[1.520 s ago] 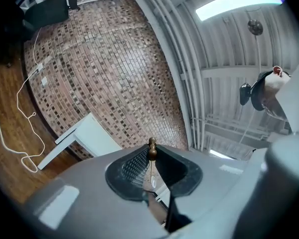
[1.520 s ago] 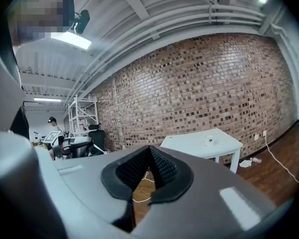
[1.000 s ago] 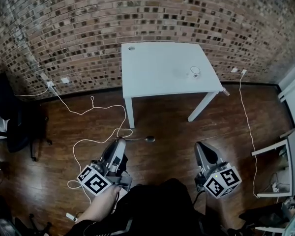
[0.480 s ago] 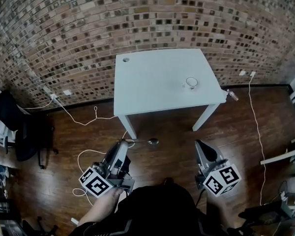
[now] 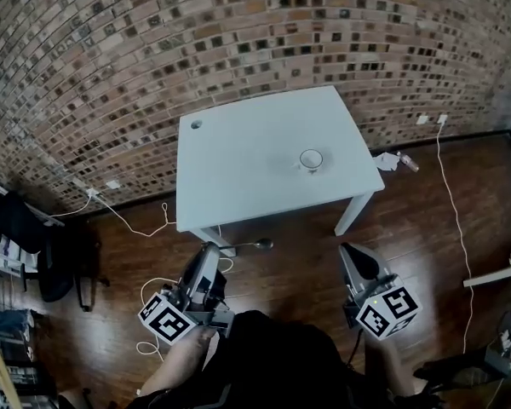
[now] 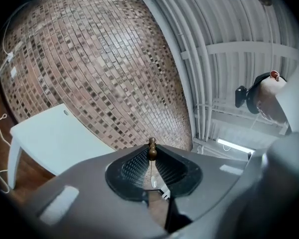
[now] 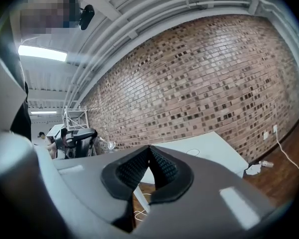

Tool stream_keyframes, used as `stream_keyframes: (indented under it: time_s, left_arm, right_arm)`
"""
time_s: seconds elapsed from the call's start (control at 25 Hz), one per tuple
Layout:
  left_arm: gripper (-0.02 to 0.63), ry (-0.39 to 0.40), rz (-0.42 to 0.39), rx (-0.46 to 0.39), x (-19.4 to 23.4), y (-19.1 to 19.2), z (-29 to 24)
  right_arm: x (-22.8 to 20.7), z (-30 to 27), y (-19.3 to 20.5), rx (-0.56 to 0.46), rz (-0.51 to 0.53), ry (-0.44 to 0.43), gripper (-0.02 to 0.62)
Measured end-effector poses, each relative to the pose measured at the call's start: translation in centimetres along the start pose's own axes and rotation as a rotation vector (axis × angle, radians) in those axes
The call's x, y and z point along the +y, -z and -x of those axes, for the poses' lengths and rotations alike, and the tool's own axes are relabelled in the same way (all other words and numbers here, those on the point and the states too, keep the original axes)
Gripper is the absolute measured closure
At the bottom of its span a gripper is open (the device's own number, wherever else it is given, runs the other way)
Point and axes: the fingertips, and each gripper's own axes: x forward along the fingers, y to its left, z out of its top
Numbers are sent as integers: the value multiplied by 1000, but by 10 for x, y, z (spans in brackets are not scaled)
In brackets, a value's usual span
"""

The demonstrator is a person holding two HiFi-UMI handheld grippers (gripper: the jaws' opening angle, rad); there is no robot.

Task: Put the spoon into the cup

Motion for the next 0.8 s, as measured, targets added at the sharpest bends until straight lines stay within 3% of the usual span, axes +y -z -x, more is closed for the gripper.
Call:
stream_keyframes:
  time_s: [0.36,0.64,0.8]
  left_arm:
    - [571,38,28,35,47,-4,-83]
    - [571,69,45,40,84,-22,-148]
    - [571,37,30,39,96,-13,-183]
  right_arm:
    - [-64,-50,-13,-11,-34,95,589]
    - [-97,-101,-56,-43,20,105,589]
    - [-123,-124,-58,-10,24,45,589]
